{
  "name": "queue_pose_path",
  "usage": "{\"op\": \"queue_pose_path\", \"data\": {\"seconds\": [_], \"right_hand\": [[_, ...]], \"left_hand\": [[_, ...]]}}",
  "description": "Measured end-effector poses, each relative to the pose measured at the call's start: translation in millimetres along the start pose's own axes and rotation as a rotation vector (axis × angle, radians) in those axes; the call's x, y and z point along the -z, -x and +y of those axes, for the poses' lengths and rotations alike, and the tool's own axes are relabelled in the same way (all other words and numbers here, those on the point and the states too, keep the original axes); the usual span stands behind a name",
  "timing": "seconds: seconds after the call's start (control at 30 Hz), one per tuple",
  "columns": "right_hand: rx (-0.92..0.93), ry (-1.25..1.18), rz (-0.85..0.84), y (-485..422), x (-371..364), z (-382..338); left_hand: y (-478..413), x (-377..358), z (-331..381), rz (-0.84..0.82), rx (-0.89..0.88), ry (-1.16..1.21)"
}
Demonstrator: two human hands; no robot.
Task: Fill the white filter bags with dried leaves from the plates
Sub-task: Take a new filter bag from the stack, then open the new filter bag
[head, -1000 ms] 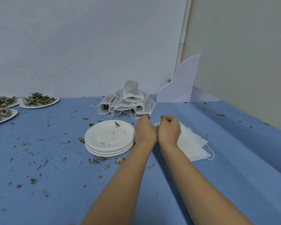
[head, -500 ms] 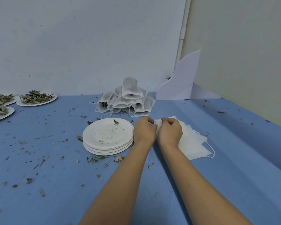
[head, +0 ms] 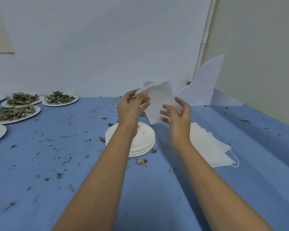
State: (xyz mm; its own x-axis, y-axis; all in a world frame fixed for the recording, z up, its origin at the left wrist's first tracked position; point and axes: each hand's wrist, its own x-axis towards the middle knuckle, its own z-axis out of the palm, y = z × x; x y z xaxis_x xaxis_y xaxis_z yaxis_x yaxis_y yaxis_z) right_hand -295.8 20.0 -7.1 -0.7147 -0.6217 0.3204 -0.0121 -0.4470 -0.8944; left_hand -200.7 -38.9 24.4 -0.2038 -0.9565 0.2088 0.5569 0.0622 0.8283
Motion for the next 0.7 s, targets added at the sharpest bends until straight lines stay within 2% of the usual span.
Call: {"op": "queue_pose_path", "data": {"seconds": [0.1,0.2,0.37,0.5,0.7], "right_hand": [[-0.015,-0.022,-0.218,1.6,-27.0,-2.4],[-0.063,0.069,-0.309,8.6,-48.4,6.0],[-0.154,0.300,-0.335,26.0,-54.3,32.5],[-0.098,0.462,-0.310,31.1,-52.6,41.8],[0.087,0.653,-0.178,26.9,-53.8,41.8]], "left_hand": [[0.6,28.8,18.3,0.002,-0.154,-0.133],[3.8,61.7,20.6,0.053,-0.241,-0.417],[15.8,103.0,-0.4,0.095,-0.256,-0.692],[16.8,104.5,-12.4,0.105,-0.342,-0.779],[18.8,105.8,-23.5,-0.023,-0.476,-1.085]]}}
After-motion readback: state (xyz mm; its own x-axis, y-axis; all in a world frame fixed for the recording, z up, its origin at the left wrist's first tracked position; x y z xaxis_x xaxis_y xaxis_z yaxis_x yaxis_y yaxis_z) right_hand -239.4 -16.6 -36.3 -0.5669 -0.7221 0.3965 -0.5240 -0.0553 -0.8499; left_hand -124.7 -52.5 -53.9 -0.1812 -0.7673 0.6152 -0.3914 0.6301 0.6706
